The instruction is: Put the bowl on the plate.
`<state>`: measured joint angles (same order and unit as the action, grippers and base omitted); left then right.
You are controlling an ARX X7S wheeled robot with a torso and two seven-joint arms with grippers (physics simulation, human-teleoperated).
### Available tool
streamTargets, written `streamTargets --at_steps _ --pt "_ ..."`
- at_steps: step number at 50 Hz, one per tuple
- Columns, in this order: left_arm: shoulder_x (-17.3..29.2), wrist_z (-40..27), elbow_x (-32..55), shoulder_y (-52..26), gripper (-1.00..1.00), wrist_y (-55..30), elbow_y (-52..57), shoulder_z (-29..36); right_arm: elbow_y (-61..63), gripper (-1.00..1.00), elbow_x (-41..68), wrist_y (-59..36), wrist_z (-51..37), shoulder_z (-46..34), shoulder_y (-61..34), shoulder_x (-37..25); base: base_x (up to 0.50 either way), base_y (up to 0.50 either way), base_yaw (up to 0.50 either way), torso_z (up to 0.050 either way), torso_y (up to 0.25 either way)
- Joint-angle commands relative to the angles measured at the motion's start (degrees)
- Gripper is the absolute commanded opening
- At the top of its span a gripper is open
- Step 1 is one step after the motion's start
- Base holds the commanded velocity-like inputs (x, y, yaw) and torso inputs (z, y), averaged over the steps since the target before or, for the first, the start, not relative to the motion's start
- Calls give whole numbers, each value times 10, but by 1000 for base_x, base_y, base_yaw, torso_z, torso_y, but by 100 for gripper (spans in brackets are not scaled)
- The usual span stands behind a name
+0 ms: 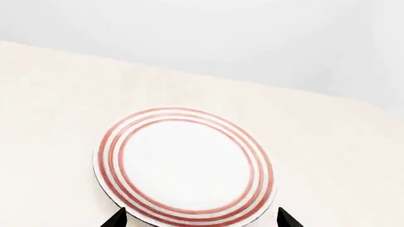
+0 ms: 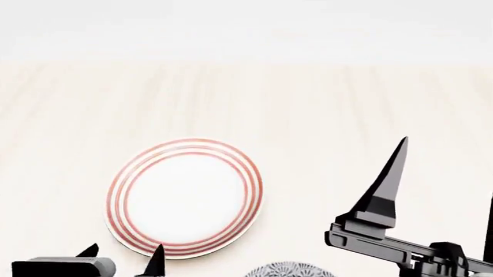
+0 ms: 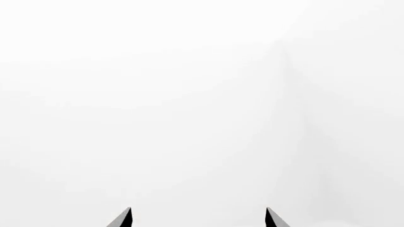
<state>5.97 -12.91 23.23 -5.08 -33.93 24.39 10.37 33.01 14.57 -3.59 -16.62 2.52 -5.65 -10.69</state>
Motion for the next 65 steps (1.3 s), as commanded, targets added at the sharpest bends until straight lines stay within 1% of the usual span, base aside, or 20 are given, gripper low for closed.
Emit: streamTargets --at_steps 1,9,15,27,40,49,65 --pt "-22 28 44 -17 100 -66 -28 30 -6 100 -13 1 14 -2 7 5 0 0 0 0 0" --pt "-23 20 59 -30 100 -78 -24 40 -13 100 -14 4 14 -10 11 3 0 0 0 0 0" --pt "-29 7 81 -40 100 -91 -28 34 -16 100 -15 5 13 -15 13 0 0 0 0 0 0" --pt "-26 -10 102 -49 100 -95 -25 35 -26 100 -13 10 12 -23 15 -3 0 0 0 0 0" --pt "-31 -25 161 -65 100 -133 -31 35 -26 100 -11 10 8 -28 17 -8 0 0 0 0 0" --pt "-22 -30 156 -73 100 -129 -46 55 -31 100 -8 13 6 -30 16 -11 0 0 0 0 0" --pt "-16 -40 167 -82 100 -123 -57 72 -39 100 -7 19 3 -36 16 -15 0 0 0 0 0"
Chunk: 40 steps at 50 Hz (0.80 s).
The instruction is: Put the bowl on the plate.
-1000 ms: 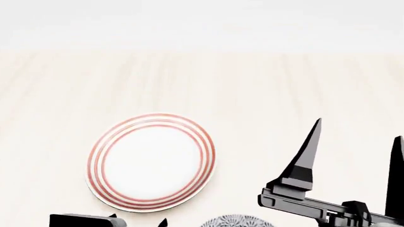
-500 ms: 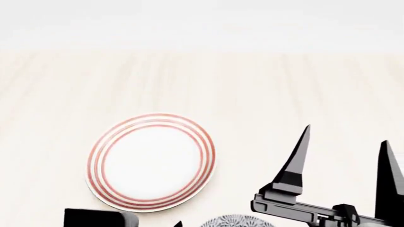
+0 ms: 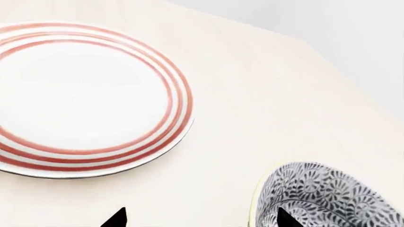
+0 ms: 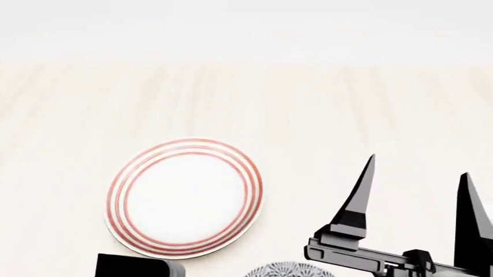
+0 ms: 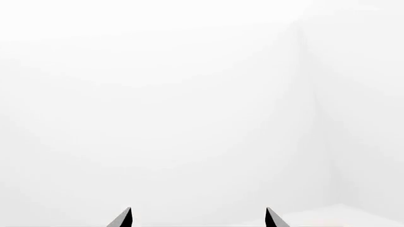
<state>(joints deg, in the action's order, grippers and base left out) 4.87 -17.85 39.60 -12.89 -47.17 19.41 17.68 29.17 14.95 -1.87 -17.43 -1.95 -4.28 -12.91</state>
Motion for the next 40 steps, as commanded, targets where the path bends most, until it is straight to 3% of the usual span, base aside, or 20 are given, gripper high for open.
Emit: streamTargets --at_steps 1,40 --pt "-4 8 4 -5 100 10 -8 0 -1 100 -10 2 11 8 2 7 0 0 0 0 0" --pt "0 -22 61 -56 100 -42 -41 40 -1 100 -3 8 2 -5 8 -4 0 0 0 0 0"
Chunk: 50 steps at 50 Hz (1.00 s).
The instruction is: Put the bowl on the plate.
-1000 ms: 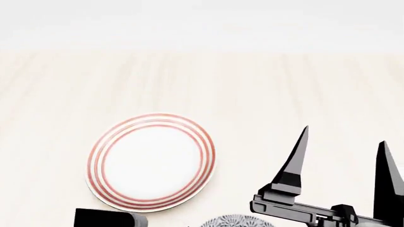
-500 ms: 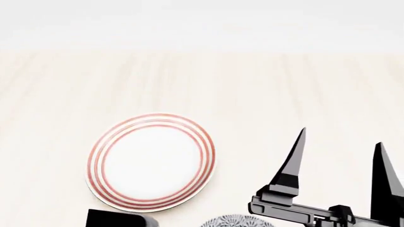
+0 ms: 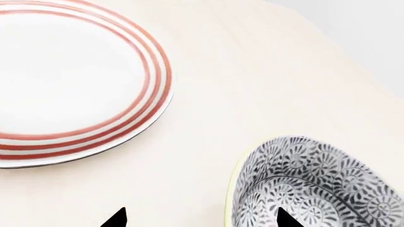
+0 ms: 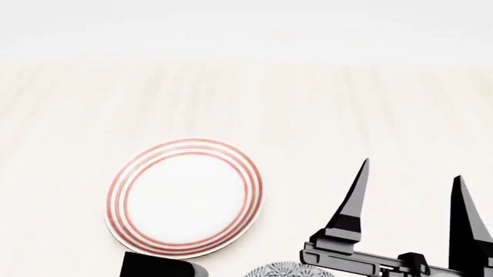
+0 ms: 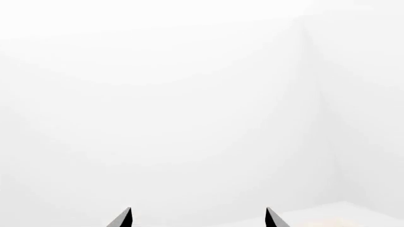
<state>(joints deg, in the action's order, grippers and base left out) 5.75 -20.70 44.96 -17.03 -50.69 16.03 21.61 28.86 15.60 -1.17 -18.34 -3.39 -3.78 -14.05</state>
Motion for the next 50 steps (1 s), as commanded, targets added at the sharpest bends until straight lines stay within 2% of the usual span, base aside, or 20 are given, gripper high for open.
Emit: streamTargets --at_steps 1,39,40,50 --pt "-8 6 9 -15 100 -8 -7 2 3 100 -10 1 11 9 3 7 0 0 0 0 0" --pt "-10 -2 68 -45 100 -15 -84 31 -7 100 -5 8 3 0 5 -1 0 0 0 0 0" --pt "-9 -2 67 -46 -100 -14 -86 34 -6 100 -5 8 2 -1 5 -2 0 0 0 0 0" --pt "4 -6 45 -50 -100 4 -66 58 -10 100 -4 8 1 -4 4 -4 0 0 0 0 0"
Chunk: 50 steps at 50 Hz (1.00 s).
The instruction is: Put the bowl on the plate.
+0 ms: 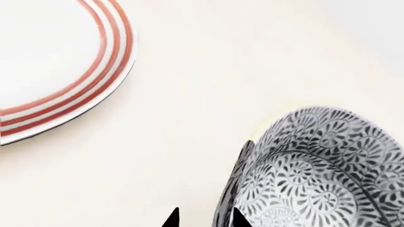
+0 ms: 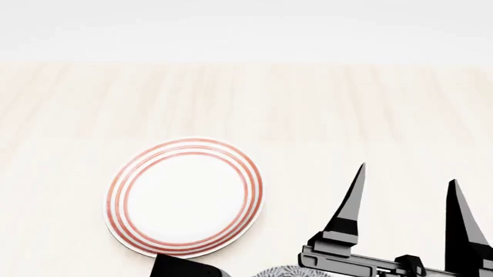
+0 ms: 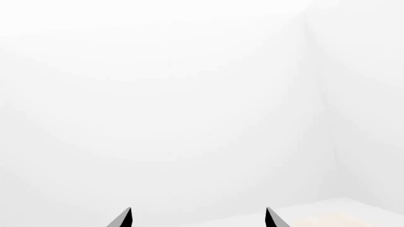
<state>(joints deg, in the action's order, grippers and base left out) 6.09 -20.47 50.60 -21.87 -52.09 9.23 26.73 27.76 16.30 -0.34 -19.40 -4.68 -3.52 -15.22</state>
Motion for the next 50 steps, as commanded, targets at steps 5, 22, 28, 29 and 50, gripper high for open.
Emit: streamTargets --at_steps 5,22,28,29,50 --pt "8 -5 -24 -5 -100 27 15 22 1 100 -11 -1 10 7 2 7 0 0 0 0 0" --pt "43 40 -80 -103 -100 68 3 42 1 100 -8 -2 6 2 1 3 0 0 0 0 0" --pt "44 58 -97 -146 -100 94 -39 31 -3 100 -8 1 6 1 2 2 0 0 0 0 0" --pt "44 59 -98 -150 -100 96 -45 29 -3 100 -8 1 6 1 2 2 0 0 0 0 0" --pt "33 72 -160 -280 -100 169 -262 -2 0 100 -7 -1 2 -8 4 -3 0 0 0 0 1"
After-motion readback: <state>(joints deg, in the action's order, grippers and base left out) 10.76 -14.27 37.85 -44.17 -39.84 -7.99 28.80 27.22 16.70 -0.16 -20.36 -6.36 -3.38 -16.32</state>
